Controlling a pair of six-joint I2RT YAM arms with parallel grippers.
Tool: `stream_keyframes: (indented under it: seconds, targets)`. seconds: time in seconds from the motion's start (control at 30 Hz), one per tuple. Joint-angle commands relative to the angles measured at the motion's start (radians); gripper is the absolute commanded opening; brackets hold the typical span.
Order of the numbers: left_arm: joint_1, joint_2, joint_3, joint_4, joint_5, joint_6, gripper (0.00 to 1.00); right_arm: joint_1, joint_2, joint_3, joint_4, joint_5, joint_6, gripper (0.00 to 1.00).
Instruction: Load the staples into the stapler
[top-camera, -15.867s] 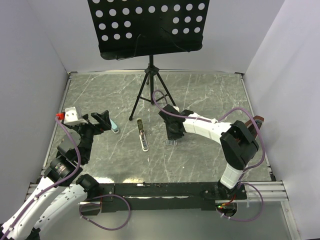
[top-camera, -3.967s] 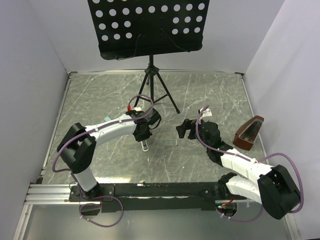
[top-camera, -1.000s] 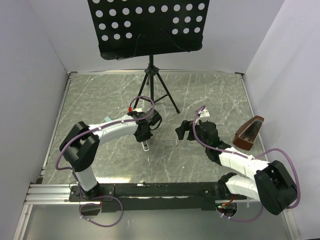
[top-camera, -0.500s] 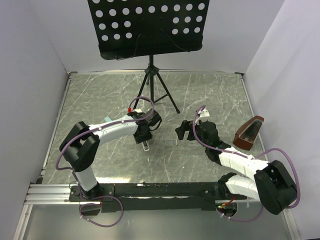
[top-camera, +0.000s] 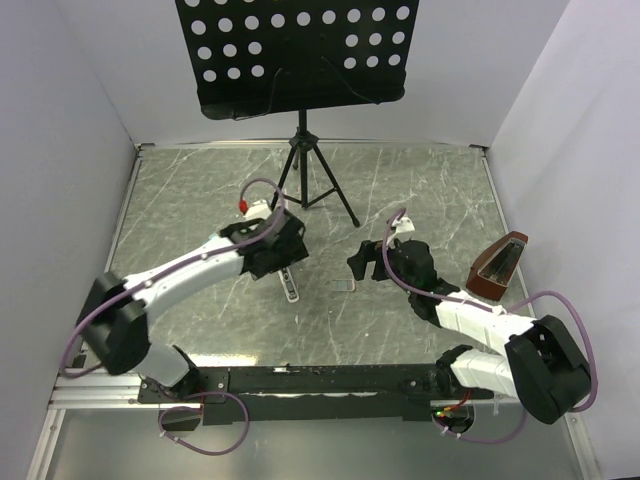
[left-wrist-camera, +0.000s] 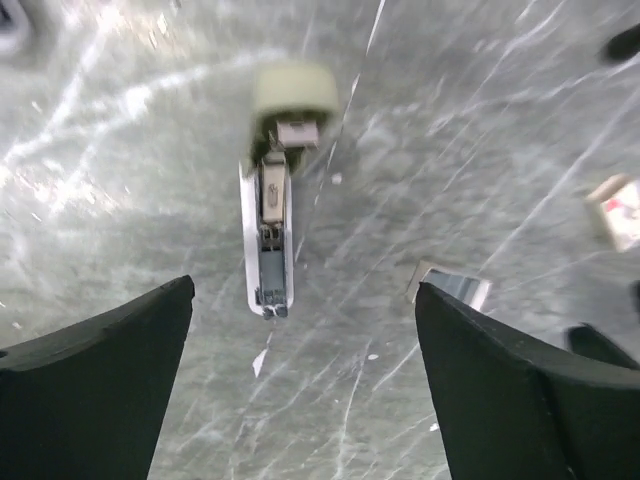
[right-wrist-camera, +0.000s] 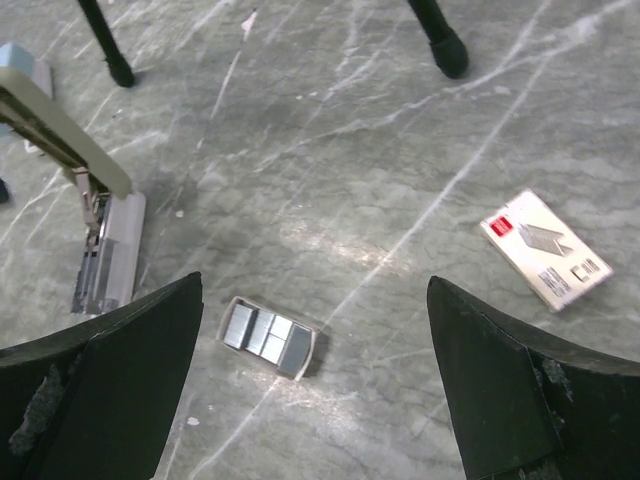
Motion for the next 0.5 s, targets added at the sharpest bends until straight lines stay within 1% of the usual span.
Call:
stream_keyframes:
  seconds: [0.0, 0.03, 0.07, 0.1, 0.17, 0.2, 0.23, 0.27, 0.3, 0.33, 0.37, 0.4, 0.47]
  targets:
    - [0.095, -0.11, -0.097, 0.153, 0.065, 0.125, 0.99, -0.004, 0.021, 0.064, 0.01, -0.078, -0.035, 1.0]
    - [0.123, -0.159, -0.12, 0.186, 0.102, 0.15, 1.0, -0.004, 0.026, 0.07, 0.005, -0.121, -0.049, 1.0]
    - [0.18, -0.185, -0.163, 0.218, 0.131, 0.174, 0.99, 0.004, 0.039, 0.075, 0.005, -0.146, -0.055, 1.0]
    - [0.204, -0.213, -0.181, 0.272, 0.17, 0.22, 0.99, 0.011, 0.046, 0.089, 0.001, -0.163, -0.064, 1.0]
    - [0.261, -0.293, -0.218, 0.317, 0.194, 0.283, 0.99, 0.054, 0.072, 0.125, -0.036, -0.166, -0.086, 1.0]
    - [0.277, -0.319, -0.229, 0.353, 0.207, 0.341, 1.0, 0.073, 0.082, 0.142, -0.053, -0.165, -0.093, 1.0]
    - [0.292, -0.366, -0.235, 0.366, 0.23, 0.368, 0.97, 0.094, 0.092, 0.159, -0.071, -0.16, -0.107, 1.0]
    - [0.324, -0.392, -0.251, 0.381, 0.242, 0.391, 0.97, 0.115, 0.112, 0.187, -0.099, -0.14, -0.115, 1.0]
    - [0.341, -0.42, -0.261, 0.41, 0.254, 0.431, 0.97, 0.169, 0.122, 0.198, -0.103, -0.129, -0.121, 1.0]
    - [0.367, -0.479, -0.274, 0.429, 0.285, 0.451, 0.97, 0.195, 0.132, 0.202, -0.097, -0.12, -0.136, 1.0]
    - [0.375, -0.513, -0.304, 0.444, 0.299, 0.469, 0.97, 0.226, 0.159, 0.21, -0.076, -0.087, -0.146, 1.0]
    - [0.379, -0.582, -0.321, 0.459, 0.309, 0.504, 0.97, 0.275, 0.179, 0.215, -0.067, -0.071, -0.153, 1.0]
    - [0.381, -0.65, -0.373, 0.504, 0.316, 0.537, 0.97, 0.316, 0.254, 0.251, -0.064, -0.045, -0.158, 0.99]
